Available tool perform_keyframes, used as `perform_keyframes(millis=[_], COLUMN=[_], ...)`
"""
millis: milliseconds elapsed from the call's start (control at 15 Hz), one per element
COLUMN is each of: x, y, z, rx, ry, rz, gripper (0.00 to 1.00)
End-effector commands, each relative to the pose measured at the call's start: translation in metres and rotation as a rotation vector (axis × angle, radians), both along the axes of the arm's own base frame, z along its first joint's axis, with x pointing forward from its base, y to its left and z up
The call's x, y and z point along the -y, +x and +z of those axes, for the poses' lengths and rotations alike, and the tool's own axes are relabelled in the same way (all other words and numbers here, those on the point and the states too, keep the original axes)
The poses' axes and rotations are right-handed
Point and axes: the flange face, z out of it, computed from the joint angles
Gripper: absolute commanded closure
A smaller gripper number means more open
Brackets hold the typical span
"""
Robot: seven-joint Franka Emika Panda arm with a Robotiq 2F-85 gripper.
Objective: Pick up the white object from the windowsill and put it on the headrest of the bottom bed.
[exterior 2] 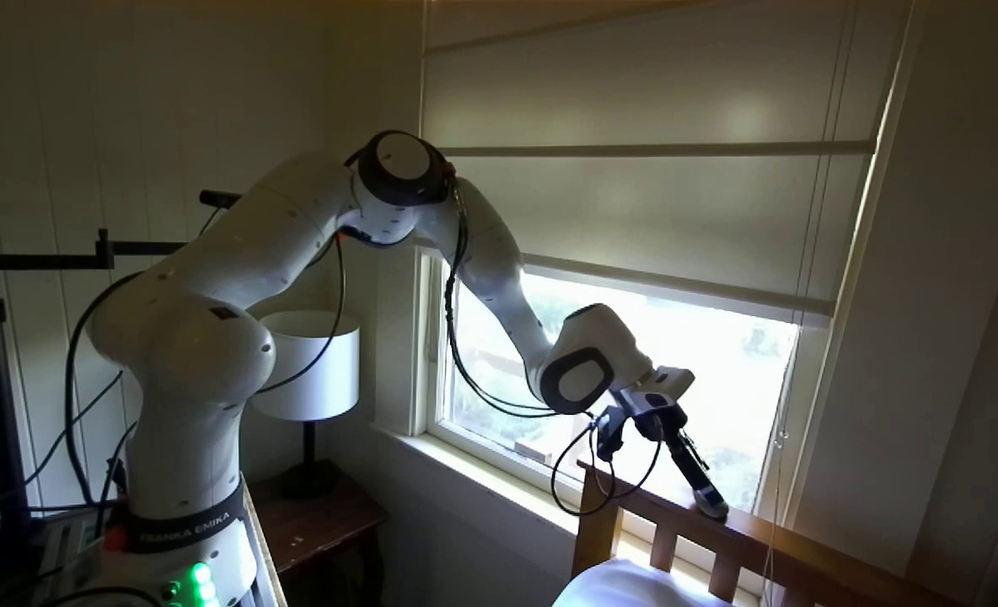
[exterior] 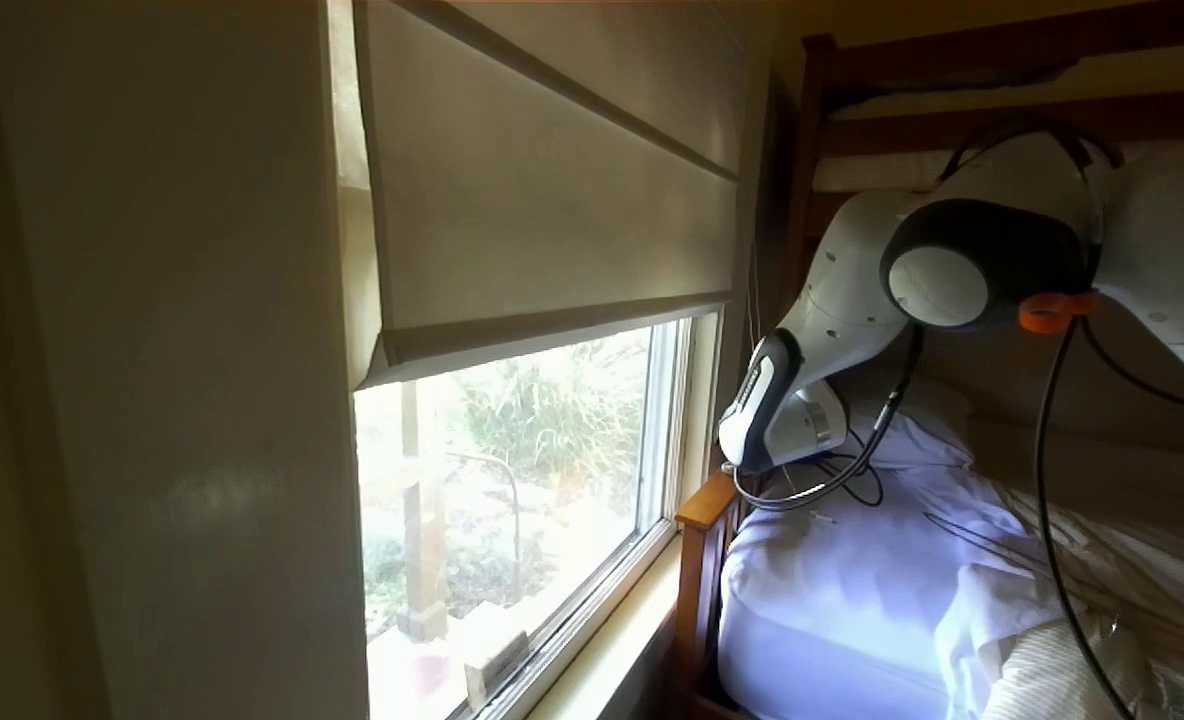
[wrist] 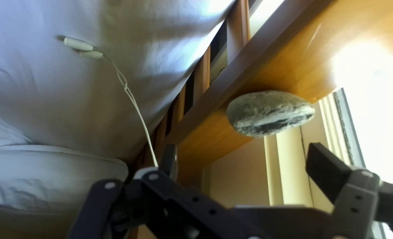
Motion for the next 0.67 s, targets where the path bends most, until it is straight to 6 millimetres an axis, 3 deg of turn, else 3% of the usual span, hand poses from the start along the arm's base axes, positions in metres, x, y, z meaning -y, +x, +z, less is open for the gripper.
perform_keyframes(millis=[0, 400, 600], x=[-0.033, -0.081, -0.107], y=[-0.049, -0.132, -0.183], z=[0.024, 0.016, 0.023], rx=[-0.027, -0.152, -0.091], ry=[0.039, -0.074, -0.182], rz=[0.109, 0.408, 0.533], gripper=[0.00, 0.00, 0.00])
